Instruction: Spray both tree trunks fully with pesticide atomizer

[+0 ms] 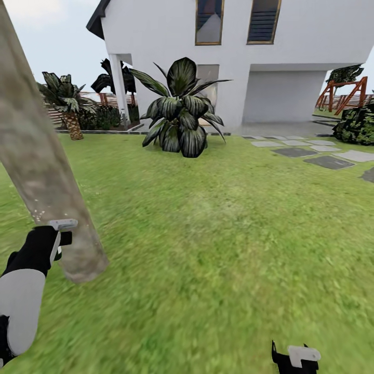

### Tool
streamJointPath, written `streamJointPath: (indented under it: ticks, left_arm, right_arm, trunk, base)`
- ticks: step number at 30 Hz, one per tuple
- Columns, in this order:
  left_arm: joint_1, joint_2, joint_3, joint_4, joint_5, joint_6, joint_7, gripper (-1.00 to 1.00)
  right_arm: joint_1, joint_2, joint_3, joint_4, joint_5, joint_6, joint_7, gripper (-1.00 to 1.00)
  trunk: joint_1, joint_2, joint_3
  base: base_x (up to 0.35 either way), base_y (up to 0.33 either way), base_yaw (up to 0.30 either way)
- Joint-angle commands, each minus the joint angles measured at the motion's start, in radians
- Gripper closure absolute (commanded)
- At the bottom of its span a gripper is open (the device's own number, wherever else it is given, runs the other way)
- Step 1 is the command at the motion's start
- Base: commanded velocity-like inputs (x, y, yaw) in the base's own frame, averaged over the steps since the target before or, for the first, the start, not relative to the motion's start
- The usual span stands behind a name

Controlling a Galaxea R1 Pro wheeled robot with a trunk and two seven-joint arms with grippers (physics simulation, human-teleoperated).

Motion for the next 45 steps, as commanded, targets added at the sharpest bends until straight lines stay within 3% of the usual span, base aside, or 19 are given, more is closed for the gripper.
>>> streamJointPath:
  ticks: [1, 16, 29, 45]
  left_arm:
    - [-0.001, 0.000, 0.001, -0.001, 0.000, 0.005, 0.001, 1.00]
    - [0.001, 0.007, 0.000, 0.004, -0.005, 0.006, 0.003, 1.00]
    - [0.005, 0.007, -0.001, 0.002, -0.005, 0.006, 0.006, 1.00]
    - [0.009, 0.013, 0.004, 0.014, -0.006, 0.005, 0.010, 1.00]
  right_arm:
    - [-0.001, 0.000, -0.005, 0.002, 0.011, -0.003, -0.006, -1.00]
    - [-0.001, 0.000, -0.004, 0.002, 0.011, -0.003, -0.006, -1.00]
    - [-0.001, 0.000, -0.003, 0.002, 0.011, -0.004, -0.006, -1.00]
    - [-0.001, 0.000, -0.003, 0.001, 0.011, -0.004, -0.006, -1.00]
  trunk:
    - [0.000, 0.000, -0.001]
    - [0.000, 0.000, -0.001]
    - [0.000, 0.000, -0.001]
    - [0.000, 0.000, -0.001]
  base:
    - [0.001, -0.274, 0.000]
    - [0.034, -0.275, 0.005]
    - [0.200, -0.226, 0.245]
    - [0.127, -0.249, 0.008]
